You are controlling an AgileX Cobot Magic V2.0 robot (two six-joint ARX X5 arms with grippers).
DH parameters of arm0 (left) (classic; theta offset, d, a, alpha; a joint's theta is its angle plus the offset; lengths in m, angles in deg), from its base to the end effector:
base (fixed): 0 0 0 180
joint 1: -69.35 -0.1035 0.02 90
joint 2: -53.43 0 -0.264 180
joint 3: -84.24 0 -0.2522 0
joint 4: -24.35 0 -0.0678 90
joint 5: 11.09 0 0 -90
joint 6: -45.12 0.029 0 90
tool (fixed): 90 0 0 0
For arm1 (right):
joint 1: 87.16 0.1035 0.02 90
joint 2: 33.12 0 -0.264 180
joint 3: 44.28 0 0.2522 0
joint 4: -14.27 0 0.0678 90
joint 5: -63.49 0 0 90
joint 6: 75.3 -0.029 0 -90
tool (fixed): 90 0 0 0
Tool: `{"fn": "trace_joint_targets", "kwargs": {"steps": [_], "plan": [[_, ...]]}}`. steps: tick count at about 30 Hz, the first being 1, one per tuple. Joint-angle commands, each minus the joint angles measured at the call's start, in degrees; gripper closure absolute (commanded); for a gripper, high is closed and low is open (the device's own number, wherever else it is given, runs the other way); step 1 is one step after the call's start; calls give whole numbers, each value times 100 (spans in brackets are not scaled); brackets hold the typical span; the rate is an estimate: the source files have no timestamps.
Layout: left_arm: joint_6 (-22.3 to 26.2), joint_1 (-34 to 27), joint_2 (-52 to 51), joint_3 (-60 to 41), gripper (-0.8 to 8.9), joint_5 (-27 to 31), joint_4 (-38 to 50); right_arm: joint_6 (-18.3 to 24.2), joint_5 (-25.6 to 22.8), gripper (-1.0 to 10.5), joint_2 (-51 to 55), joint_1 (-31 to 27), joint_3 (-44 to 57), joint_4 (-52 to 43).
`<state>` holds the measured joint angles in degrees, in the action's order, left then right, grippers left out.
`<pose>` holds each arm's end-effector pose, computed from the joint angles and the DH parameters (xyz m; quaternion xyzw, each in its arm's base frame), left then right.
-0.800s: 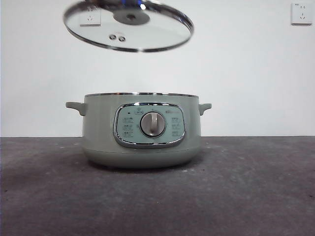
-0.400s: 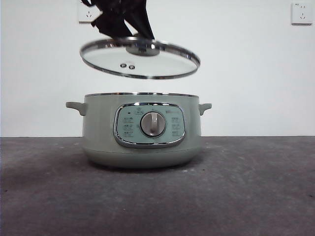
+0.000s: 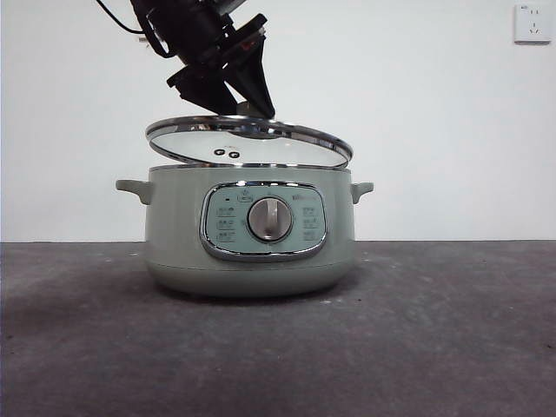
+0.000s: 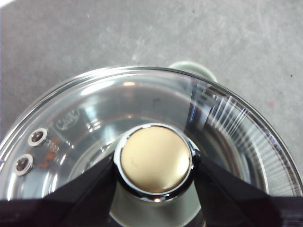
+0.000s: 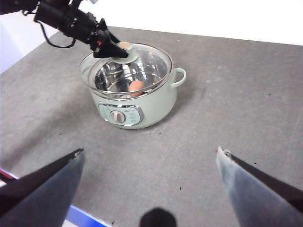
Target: Pick up the egg,open the lid,put the egg in the pot,close the lid
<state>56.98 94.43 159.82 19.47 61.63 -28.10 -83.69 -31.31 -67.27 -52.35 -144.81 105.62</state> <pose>0.3703 -0.1828 0.3297 0.1146 0.3339 -0.3719 0.8585 -0.0066 -0.0076 0.4420 -0.0041 0.2213 0.2372 0.9459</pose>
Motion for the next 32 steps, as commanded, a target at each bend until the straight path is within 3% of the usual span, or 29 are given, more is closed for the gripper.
{"fn": "trace_joint_targets", "kwargs": {"steps": [1, 32], "plan": [[116, -68, -37, -76, 819, -66, 278, -44, -39, 477, 28, 4, 39, 155], [144, -177, -31, -251, 820, -111, 588, -59, -129, 477, 28, 4, 42, 153]]}}
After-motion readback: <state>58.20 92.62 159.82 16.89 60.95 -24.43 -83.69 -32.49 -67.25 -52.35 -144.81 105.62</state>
